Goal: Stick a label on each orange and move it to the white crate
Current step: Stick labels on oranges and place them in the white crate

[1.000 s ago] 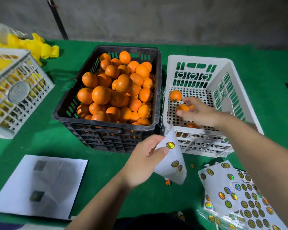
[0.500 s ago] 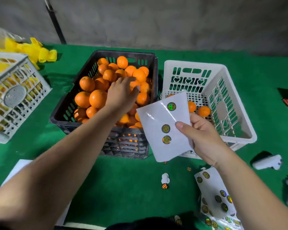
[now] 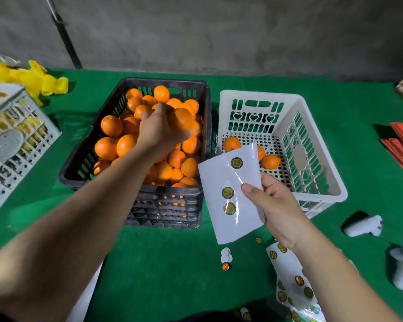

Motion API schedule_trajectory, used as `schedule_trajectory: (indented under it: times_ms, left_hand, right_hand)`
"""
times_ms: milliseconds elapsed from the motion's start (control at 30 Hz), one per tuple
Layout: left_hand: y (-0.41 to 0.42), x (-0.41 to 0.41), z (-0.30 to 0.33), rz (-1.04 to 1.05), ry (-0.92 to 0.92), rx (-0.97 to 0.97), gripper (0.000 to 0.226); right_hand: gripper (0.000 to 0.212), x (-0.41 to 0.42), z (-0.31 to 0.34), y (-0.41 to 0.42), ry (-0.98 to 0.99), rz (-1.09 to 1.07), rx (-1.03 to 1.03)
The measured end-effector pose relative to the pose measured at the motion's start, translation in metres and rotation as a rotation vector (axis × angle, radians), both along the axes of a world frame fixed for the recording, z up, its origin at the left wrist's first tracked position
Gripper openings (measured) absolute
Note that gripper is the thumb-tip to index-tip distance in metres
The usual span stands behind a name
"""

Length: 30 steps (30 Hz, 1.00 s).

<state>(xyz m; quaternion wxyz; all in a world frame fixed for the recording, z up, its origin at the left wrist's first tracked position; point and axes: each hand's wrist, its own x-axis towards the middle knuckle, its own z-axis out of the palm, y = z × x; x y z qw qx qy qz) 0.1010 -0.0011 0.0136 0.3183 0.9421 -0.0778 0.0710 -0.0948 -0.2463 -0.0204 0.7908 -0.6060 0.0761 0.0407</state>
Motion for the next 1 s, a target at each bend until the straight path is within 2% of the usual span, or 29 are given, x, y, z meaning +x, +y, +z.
schedule_trajectory:
  times_ms: [100, 167, 233, 300, 433, 467, 533, 567, 600, 667, 767, 867, 933, 1000]
  left_hand:
    - [-0.005, -0.053, 0.019, -0.228, 0.100, -0.553, 0.097]
    - [-0.004, -0.093, 0.025, -0.386, 0.301, -0.757, 0.109]
    - [-0.002, -0.119, 0.021, -0.486, 0.469, -0.780, 0.111]
    - [0.000, -0.135, 0.013, -0.557, 0.576, -0.800, 0.100]
    - [-0.007, -0.157, -0.009, -0.499, 0.678, -0.949, 0.083]
    - [-0.010, -0.161, -0.016, -0.456, 0.679, -0.963, 0.081]
    - [-0.015, -0.170, -0.027, -0.387, 0.659, -0.953, 0.069]
    - [-0.017, -0.173, -0.032, -0.370, 0.654, -0.947, 0.061]
    - [-0.019, -0.177, -0.035, -0.374, 0.656, -0.957, 0.055]
    - [-0.021, -0.185, -0.038, -0.422, 0.667, -1.005, 0.057]
    - [-0.020, -0.191, -0.041, -0.465, 0.679, -1.047, 0.060]
    - [-0.018, -0.193, -0.042, -0.483, 0.664, -1.018, 0.061]
    - [-0.018, -0.194, -0.038, -0.505, 0.657, -0.974, 0.067]
    - [-0.018, -0.194, -0.036, -0.504, 0.656, -0.946, 0.066]
  right_hand:
    - [0.042, -0.001, 0.000, -0.005, 0.012, 0.017, -0.048]
    - [0.042, -0.002, 0.004, -0.010, 0.003, 0.065, -0.080]
    - [0.044, -0.002, 0.010, -0.016, -0.007, 0.113, -0.101]
    - [0.045, -0.003, 0.016, -0.022, -0.020, 0.164, -0.152]
    - [0.044, -0.003, 0.023, -0.023, -0.056, 0.205, -0.302]
    - [0.052, -0.004, 0.023, -0.020, -0.088, 0.179, -0.422]
    - [0.067, -0.010, 0.020, -0.012, -0.256, 0.045, -0.844]
    - [0.064, -0.013, 0.018, -0.008, -0.375, -0.011, -1.029]
    - [0.056, -0.014, 0.017, -0.005, -0.467, -0.026, -1.120]
    - [0.043, -0.016, 0.015, -0.002, -0.477, 0.026, -1.057]
    - [0.024, -0.014, 0.021, -0.001, -0.311, 0.059, -0.705]
    - [0.018, -0.014, 0.024, 0.000, -0.228, 0.067, -0.464]
    - [0.019, -0.016, 0.024, -0.002, -0.226, 0.066, -0.435]
    - [0.017, -0.018, 0.026, -0.005, -0.253, 0.065, -0.544]
